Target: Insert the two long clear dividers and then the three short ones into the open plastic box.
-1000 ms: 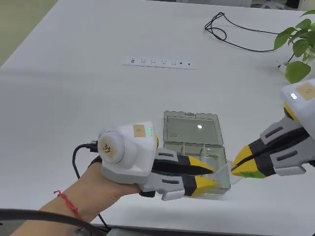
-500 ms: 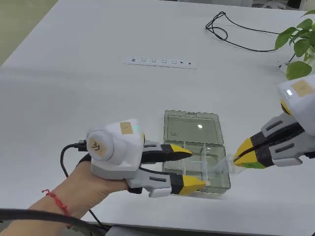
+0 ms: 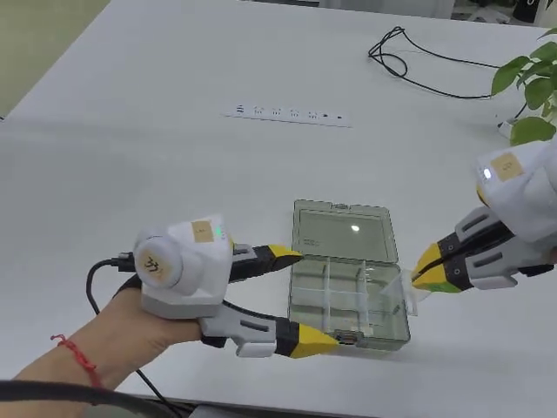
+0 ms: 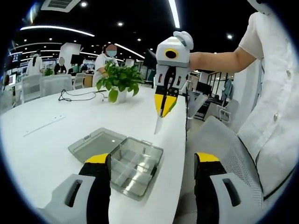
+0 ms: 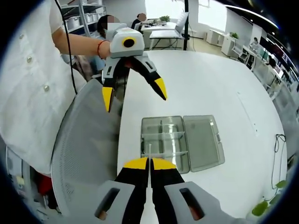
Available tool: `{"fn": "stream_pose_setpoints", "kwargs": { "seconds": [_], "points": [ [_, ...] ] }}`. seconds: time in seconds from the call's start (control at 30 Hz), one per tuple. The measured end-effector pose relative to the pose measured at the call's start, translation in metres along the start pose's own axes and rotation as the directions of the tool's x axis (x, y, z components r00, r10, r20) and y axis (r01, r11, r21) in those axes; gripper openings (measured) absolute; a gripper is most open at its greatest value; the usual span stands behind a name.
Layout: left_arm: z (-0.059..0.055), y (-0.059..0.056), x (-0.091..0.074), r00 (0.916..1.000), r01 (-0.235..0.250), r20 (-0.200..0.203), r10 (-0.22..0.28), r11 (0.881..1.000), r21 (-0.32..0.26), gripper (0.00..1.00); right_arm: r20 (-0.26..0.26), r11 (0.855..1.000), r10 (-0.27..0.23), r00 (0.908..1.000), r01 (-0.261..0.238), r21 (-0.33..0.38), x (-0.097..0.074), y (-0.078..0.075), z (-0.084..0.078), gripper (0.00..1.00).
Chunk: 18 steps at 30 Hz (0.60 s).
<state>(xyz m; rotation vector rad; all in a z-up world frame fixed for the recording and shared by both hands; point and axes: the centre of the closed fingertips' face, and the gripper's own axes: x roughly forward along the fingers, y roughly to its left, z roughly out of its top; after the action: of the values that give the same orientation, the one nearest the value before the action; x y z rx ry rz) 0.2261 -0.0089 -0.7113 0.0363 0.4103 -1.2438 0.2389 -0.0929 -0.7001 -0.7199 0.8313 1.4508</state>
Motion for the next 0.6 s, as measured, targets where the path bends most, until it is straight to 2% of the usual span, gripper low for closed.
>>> {"fn": "stream_pose_setpoints", "kwargs": {
  "seconds": [0.2, 0.37, 0.5, 0.6],
  "points": [
    [-0.010, 0.009, -0.004, 0.9993, -0.027, -0.024, 0.027, 1.000, 0.009, 0.82, -0.046, 1.000, -0.022, 0.9987, 0.021, -0.019, 0.010, -0.012, -0.009, 0.03],
    [-0.021, 0.020, -0.008, 0.9962, -0.068, -0.053, 0.069, 0.998, 0.016, 0.92, -0.077, 0.999, -0.027, 0.9967, 0.025, -0.025, 0.024, -0.020, -0.017, 0.03],
    [-0.026, 0.022, -0.010, 0.9946, -0.078, -0.068, 0.079, 0.997, 0.017, 0.97, -0.114, 0.998, -0.036, 0.9928, 0.030, -0.049, 0.033, -0.025, -0.025, 0.03],
    [-0.030, 0.024, -0.011, 0.9933, -0.084, -0.078, 0.084, 0.996, 0.013, 0.99, -0.122, 0.999, -0.026, 0.9921, 0.021, -0.048, 0.046, -0.031, -0.034, 0.03]
  ]
}}
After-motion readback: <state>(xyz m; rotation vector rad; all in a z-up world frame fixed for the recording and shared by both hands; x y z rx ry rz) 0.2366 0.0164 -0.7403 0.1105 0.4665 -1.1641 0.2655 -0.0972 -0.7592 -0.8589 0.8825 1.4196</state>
